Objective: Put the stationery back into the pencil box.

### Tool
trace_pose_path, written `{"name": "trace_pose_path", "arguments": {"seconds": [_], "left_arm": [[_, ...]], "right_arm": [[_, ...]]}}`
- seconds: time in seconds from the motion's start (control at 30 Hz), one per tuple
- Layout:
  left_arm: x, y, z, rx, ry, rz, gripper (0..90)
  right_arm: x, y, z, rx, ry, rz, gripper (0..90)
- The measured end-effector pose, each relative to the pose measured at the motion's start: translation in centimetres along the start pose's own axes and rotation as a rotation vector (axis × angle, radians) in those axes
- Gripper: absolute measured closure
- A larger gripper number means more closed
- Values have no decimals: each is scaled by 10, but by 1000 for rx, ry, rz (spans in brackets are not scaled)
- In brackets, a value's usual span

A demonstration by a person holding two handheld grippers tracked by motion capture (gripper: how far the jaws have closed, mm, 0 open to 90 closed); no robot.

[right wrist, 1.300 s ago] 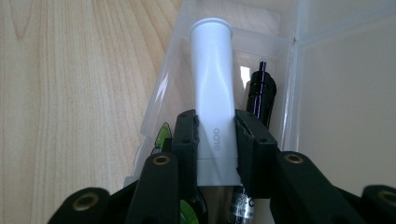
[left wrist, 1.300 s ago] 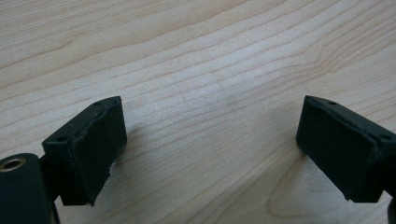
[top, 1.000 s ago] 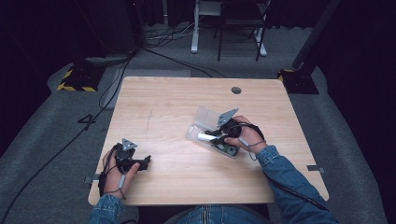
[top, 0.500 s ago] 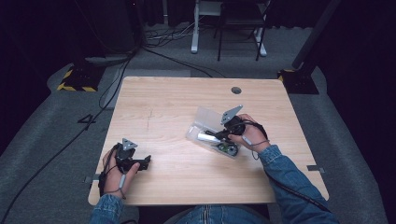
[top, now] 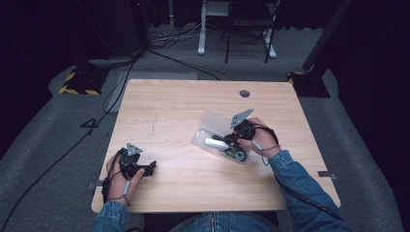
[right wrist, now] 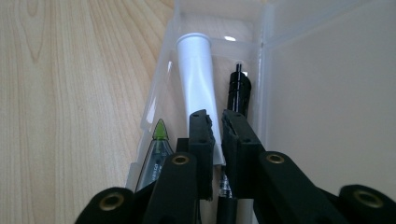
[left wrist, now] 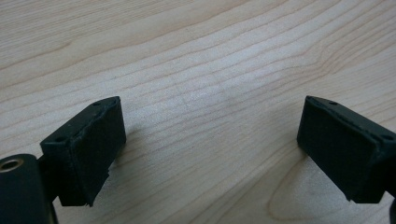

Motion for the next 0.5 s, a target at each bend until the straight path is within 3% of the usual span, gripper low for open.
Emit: {"name": "trace_pose_path", "arguments": {"seconds": [0.2, 0.3, 0.5], "left_arm": [[0, 0, 0, 0, 0, 0, 81], [0, 0, 0, 3, -1, -1, 81], [0, 0, 0, 0, 0, 0, 82]], "right_arm": [[-18, 2, 0, 20, -28, 53, 738], [-29, 1, 0, 24, -49, 86, 628], [-54, -6, 0, 93, -90, 178, 456]]}}
Point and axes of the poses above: each handheld gripper's, and its own axes: x roughly forward along the jaws, y roughly out of its top, z roughly to its right, the point moved 8 cm from there along x, roughly forward along the jaws, and after that the axes turned 3 degrees about -z, right-handed, at the moved point
